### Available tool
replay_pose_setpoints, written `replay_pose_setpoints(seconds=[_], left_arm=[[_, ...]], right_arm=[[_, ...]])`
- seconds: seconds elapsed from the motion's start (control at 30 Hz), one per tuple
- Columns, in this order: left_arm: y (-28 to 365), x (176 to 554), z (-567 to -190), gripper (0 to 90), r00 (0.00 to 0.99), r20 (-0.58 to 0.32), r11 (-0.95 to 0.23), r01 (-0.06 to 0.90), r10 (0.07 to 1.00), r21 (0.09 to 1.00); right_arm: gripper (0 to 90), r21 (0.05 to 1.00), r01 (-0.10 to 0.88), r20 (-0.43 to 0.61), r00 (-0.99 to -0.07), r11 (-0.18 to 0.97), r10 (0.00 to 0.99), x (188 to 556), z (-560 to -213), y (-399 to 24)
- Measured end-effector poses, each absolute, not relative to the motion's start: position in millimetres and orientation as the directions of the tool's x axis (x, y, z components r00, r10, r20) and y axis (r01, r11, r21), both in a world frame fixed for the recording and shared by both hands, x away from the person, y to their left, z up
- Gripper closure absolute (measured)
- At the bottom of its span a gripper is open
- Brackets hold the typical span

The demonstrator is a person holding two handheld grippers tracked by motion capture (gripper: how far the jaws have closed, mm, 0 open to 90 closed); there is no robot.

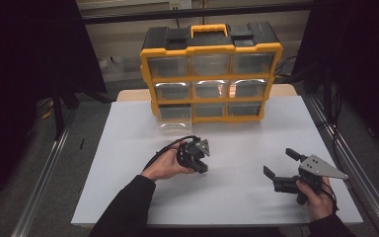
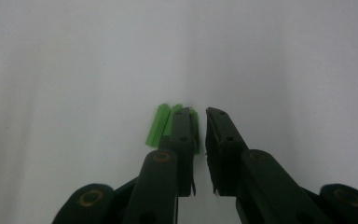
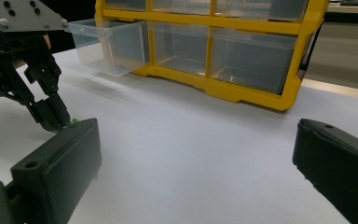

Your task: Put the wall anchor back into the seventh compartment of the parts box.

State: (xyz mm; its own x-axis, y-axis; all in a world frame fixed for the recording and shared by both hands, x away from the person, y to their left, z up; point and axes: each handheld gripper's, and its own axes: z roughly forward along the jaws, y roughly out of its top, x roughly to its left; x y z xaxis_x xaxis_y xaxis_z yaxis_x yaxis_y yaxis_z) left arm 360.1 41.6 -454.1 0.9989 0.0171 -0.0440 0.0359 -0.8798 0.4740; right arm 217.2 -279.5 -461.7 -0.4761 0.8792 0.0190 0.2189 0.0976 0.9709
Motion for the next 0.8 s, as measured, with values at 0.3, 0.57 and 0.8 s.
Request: replay_pose_setpoints(seconds=[0.3, 0.57, 0.8], left_arm=[[39.7, 363.0, -455.8, 82.2, 0.999, -0.054, -0.894, 0.027, 0.003, 0.447], [39.5, 363.6, -456.3, 84.8, 0.997, -0.078, -0.892, 0.039, 0.005, 0.449], [39.2, 362.6, -455.0, 84.9, 0.998, -0.066, -0.897, 0.032, 0.003, 0.44]], right_arm=[[0.9, 0.971, 0.219, 0.019, -0.474, 0.097, 0.88, 217.3, -461.8, -279.3], [0.9, 0.971, 0.22, 0.02, -0.473, 0.096, 0.881, 217.3, -461.8, -279.3], [0.9, 0.97, 0.222, 0.02, -0.472, 0.097, 0.881, 217.2, -461.7, -279.8]])
